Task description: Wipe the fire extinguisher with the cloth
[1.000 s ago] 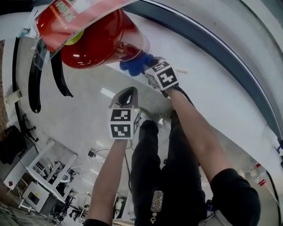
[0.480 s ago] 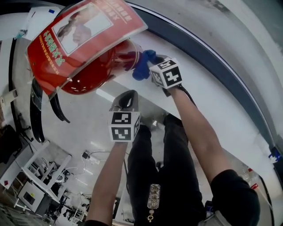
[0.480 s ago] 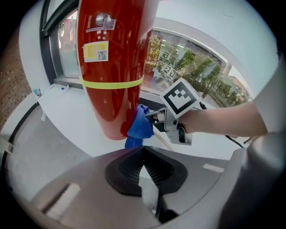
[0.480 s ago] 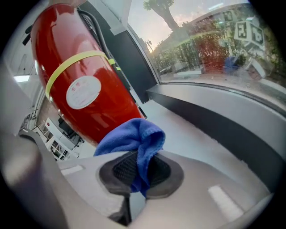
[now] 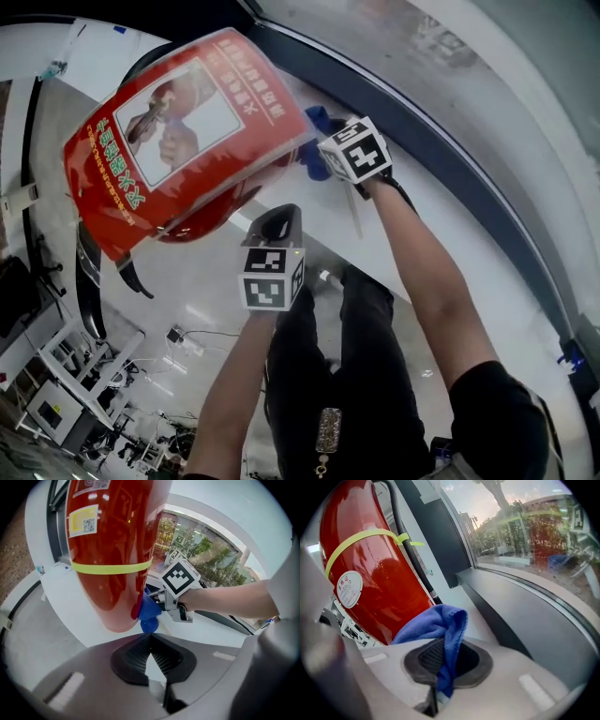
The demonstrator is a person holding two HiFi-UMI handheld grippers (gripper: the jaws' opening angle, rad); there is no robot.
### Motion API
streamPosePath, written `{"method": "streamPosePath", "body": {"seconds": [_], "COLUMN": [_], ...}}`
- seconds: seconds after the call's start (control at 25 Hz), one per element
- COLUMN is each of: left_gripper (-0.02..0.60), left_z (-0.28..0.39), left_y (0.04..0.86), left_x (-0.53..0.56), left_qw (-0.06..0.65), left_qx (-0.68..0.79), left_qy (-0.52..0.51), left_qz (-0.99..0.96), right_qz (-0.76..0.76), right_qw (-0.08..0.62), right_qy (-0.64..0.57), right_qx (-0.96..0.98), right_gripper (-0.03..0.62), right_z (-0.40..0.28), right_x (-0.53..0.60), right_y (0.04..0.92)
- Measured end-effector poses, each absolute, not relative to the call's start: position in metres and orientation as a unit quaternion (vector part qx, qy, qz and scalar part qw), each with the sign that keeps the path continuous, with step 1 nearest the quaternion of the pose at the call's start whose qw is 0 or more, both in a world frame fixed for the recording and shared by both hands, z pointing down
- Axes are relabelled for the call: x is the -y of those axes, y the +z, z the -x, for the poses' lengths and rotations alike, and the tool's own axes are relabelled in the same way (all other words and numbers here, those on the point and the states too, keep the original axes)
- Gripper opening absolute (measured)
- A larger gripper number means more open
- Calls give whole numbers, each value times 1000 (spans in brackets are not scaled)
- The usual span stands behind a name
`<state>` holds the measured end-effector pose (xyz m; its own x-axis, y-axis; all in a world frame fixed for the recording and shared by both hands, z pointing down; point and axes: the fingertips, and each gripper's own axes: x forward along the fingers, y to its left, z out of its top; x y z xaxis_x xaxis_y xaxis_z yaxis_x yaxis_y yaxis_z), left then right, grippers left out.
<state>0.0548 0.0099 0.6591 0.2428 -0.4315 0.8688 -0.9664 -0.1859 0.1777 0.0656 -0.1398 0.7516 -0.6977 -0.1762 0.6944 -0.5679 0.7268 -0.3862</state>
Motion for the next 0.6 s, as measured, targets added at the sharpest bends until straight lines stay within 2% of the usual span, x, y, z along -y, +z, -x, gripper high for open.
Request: {"method": "streamPosePath", "body": {"seconds": [0.6], "left_gripper": [8], "left_z": [-86], "left_y": [664], "left_x": [17], "left_qw": [398], "left_qx": [516], "left_qy": [318], "left_qz": [-689], "right_qz": [-188], "right_qw": [316], "right_qy": [251], "right_qx": [896], "right_gripper": [23], "right_z": [-49], "right_x": [163], "right_y": [734]}}
